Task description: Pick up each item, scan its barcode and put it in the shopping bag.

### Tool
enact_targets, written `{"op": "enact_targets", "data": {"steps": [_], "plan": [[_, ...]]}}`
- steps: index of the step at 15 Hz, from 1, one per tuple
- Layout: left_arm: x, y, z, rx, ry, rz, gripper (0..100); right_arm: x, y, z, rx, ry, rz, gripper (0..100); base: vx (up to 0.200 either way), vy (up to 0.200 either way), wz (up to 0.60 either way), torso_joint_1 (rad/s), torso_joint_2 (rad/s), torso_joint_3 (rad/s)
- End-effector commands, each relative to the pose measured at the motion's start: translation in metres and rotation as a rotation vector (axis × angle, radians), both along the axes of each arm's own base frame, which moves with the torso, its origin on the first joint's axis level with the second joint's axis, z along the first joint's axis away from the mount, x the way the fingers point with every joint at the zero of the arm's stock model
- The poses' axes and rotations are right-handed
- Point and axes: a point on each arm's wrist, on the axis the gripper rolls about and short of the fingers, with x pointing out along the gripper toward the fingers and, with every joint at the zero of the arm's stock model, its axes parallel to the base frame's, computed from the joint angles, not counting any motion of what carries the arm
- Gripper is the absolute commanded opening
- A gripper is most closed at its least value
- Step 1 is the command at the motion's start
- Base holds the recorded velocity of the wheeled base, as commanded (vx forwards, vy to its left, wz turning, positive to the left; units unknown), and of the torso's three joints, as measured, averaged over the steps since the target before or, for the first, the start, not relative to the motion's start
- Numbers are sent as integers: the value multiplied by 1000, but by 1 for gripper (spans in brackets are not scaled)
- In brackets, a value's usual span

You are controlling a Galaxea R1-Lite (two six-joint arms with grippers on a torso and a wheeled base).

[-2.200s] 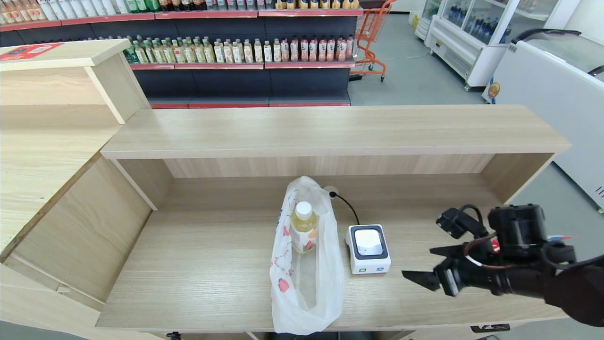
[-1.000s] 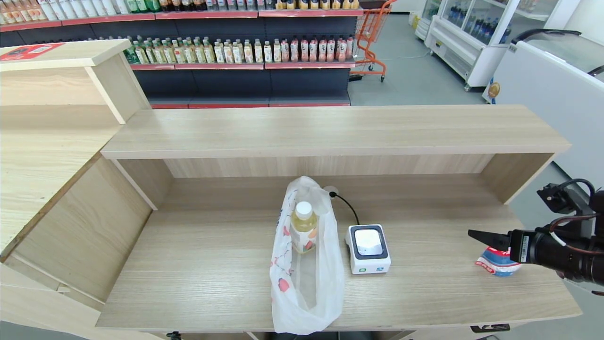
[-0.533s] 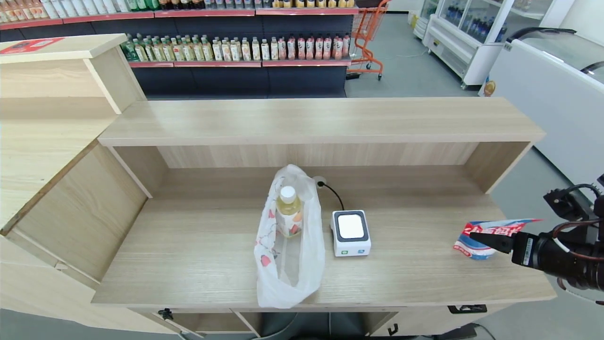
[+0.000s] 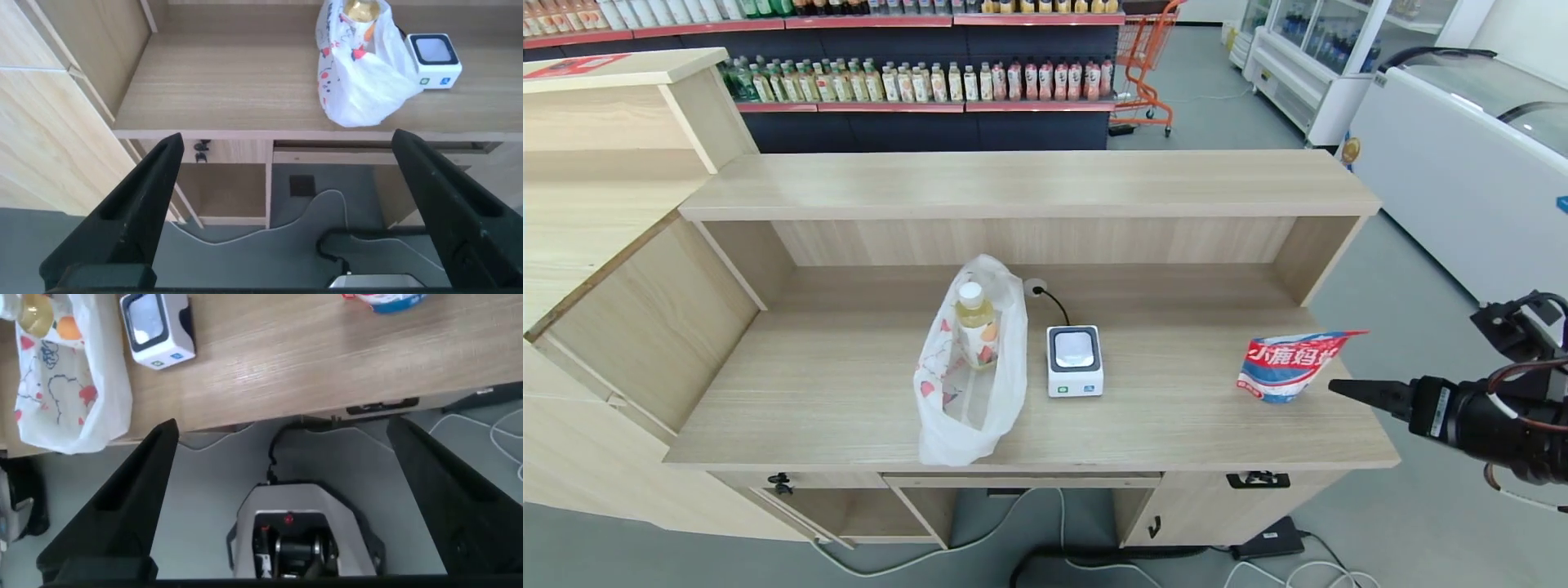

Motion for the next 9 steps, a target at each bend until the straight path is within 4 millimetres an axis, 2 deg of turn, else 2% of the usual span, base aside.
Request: {"op": "enact_targets", "data": {"steps": [1,5,8,9], "plan": [[0,0,0,3,1,1,100,10,-3,3,13,-4,-33,100,0,-200,0,7,7,-2],[0,0,0,3,1,1,100,25,-5,20,73,-40,-96,100,0,-200,0,11,0,0],[0,0,0,-2,1,1,100,32,1,31,132,-67,-88,100,0,-200,0,2,2,2],[0,0,0,-2,-1,1,100,36,5,32,134,-67,-77,100,0,0,0,0,0,0]]}}
